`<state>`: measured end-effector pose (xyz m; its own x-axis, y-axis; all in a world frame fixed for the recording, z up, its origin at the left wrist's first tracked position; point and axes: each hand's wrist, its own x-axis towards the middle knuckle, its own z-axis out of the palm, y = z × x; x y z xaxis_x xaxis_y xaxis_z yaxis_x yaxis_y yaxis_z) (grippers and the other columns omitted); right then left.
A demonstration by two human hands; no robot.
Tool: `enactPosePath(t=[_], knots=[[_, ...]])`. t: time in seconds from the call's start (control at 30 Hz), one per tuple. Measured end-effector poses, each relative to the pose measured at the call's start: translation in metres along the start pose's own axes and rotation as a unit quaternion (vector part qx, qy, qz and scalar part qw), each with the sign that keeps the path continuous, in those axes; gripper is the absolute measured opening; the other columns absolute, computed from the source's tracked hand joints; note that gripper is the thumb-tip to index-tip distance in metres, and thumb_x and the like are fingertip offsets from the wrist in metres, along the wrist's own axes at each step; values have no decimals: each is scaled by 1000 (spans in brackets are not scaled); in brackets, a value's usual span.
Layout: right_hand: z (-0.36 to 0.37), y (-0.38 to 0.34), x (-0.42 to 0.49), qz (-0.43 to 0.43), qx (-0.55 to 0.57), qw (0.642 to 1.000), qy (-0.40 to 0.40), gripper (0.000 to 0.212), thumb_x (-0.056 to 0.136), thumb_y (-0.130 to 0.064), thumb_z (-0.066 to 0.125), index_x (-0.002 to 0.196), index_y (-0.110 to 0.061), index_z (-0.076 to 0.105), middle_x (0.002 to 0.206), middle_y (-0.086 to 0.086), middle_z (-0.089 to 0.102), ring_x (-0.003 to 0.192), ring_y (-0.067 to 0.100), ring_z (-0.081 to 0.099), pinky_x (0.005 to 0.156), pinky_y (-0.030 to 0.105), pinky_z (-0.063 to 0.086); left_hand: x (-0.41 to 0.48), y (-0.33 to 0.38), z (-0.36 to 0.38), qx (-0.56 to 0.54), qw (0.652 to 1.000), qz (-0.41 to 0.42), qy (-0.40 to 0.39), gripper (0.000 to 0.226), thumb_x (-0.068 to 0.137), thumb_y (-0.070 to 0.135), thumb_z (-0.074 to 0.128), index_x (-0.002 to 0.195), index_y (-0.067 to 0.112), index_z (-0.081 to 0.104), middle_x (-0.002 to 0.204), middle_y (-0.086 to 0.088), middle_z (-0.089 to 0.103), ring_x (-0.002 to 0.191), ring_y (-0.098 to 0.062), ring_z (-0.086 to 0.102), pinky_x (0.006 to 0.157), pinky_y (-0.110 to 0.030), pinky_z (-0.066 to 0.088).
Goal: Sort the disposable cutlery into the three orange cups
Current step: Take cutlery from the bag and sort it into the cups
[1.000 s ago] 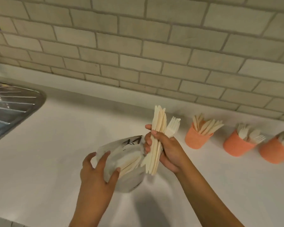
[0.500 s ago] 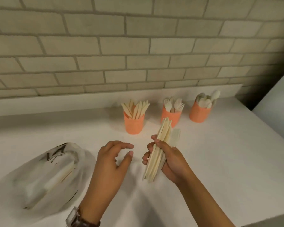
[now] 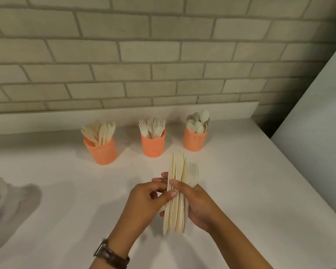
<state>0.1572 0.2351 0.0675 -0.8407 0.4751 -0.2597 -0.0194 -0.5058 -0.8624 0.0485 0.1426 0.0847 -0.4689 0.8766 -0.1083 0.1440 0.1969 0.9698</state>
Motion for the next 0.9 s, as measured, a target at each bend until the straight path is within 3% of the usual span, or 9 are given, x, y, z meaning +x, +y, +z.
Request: enactPosePath(t=[0.1, 0.2, 0.3, 0.4, 0.5, 0.63, 0.8, 0.9], knots=[[-17, -10, -3, 23, 15, 999, -26, 34, 94, -24, 50, 122, -7, 58, 123, 15, 64, 112, 35, 61, 85, 57, 53, 8, -2, 8, -61, 997, -36, -14, 14, 76, 7, 71, 80, 19, 78, 89, 9, 75, 82, -9, 70, 72, -12, 51], [-27, -18, -2, 24, -2, 998, -53, 34, 93, -27, 48, 115, -9, 67, 119, 15, 66, 109, 35, 63, 91, 58, 50, 12, 6, 14, -91, 994, -64, -16, 12, 81, 3, 65, 88, 5, 75, 76, 10, 73, 70, -1, 67, 63, -7, 47], [-34, -22, 4, 11, -12, 998, -54, 32, 93, -28, 48, 107, -9, 69, 116, 16, 68, 105, 35, 64, 95, 53, 49, 17, 7, 13, -50, 996, -77, 10, 13, 85, 10, 63, 87, 13, 75, 60, 14, 67, 55, 2, 55, 54, -6, 40], [-38, -22, 14, 26, 1, 999, -33, 25, 92, -26, 51, 96, -4, 63, 115, 15, 68, 103, 36, 66, 83, 49, 54, 22, 4, 7, -25, 996, -81, 25, 17, 88, 17, 59, 88, 21, 75, 81, 8, 75, 68, 0, 60, 59, -9, 43], [-40, -20, 25, 40, 10, 999, -11, 23, 96, -22, 47, 87, -8, 63, 105, 14, 72, 89, 36, 68, 74, 50, 55, 26, 2, 2, -31, 995, -77, 58, 19, 89, 16, 58, 86, 24, 75, 84, 6, 76, 71, 2, 63, 64, -11, 46], [-43, -14, 37, 52, 49, 996, 57, 14, 91, -23, 54, 90, -9, 54, 73, 11, 59, 55, 24, 52, 58, 38, 50, 34, 2, -20, -55, 989, -54, 129, 17, 89, 13, 58, 85, 22, 72, 79, 12, 74, 62, 5, 58, 62, -10, 46], [-51, -8, 49, 37, 65, 993, 92, 9, 92, -21, 52, 89, -14, 48, 63, 5, 45, 49, 19, 44, 48, 32, 46, 69, 4, -88, -50, 955, 19, 291, 15, 90, 13, 57, 87, 20, 70, 64, 16, 69, 56, 6, 56, 64, -10, 46], [-51, -5, 51, 35, 64, 992, 101, 9, 93, -21, 52, 89, -13, 49, 61, 5, 46, 49, 20, 45, 48, 32, 46, 96, -2, -134, -45, 917, 49, 394, 12, 90, 17, 58, 87, 21, 69, 76, 10, 67, 62, 7, 58, 72, -15, 47]])
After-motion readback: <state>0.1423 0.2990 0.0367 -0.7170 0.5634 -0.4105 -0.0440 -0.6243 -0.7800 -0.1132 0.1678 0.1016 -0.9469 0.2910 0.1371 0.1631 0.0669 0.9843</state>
